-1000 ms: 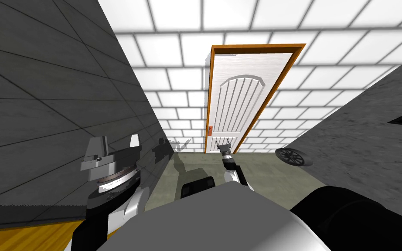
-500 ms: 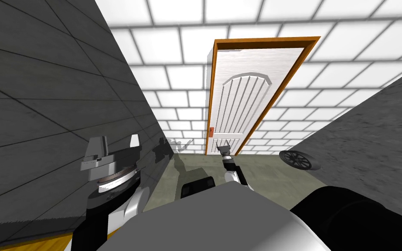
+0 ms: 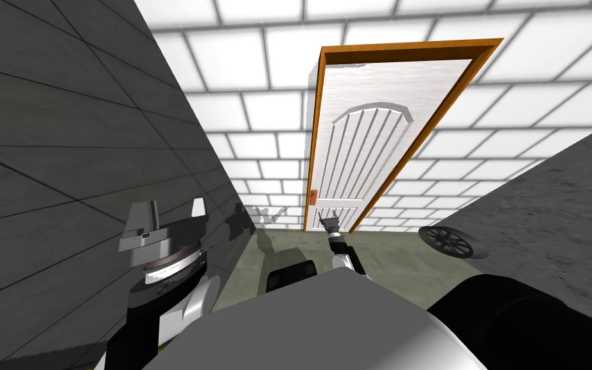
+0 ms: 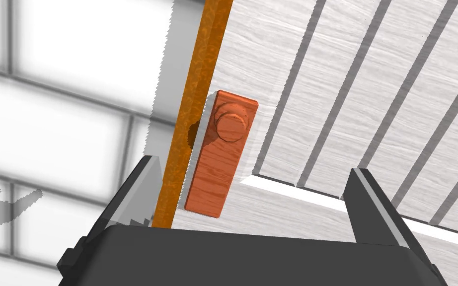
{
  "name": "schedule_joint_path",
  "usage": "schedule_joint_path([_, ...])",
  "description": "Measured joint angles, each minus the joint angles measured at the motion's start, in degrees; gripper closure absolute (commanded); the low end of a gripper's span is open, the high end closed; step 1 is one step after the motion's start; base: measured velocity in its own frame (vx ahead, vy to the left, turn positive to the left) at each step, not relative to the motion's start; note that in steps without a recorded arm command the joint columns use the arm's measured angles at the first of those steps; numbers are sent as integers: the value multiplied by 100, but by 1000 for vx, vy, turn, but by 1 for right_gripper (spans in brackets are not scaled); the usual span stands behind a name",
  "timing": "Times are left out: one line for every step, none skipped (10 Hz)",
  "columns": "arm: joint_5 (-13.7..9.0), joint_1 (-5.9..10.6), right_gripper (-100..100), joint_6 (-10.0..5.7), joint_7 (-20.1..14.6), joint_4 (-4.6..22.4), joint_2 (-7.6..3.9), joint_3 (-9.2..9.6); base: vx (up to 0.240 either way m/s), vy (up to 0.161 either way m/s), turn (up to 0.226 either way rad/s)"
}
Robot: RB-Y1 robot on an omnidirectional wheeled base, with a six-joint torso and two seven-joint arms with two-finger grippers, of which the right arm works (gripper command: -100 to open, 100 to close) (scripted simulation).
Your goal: Pull the door open
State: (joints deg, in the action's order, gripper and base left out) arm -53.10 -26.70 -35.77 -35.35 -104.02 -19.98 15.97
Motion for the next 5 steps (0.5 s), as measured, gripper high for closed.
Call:
schedule_joint_path([-104,-8,-100,-10,-84,43,-44,33,150,-14,22])
schedule_joint_path([-243,14,-100,-10,-181,124,-90,68,146,-17,20])
schedule_joint_path([-353,18,-100,-19,-275,188,-134,105,158,-24,20])
schedule_joint_path([-505,20,-100,1,-353,224,-172,130,156,-23,18])
schedule_joint_path([-644,26,-100,7,-440,290,-208,177,153,2,18])
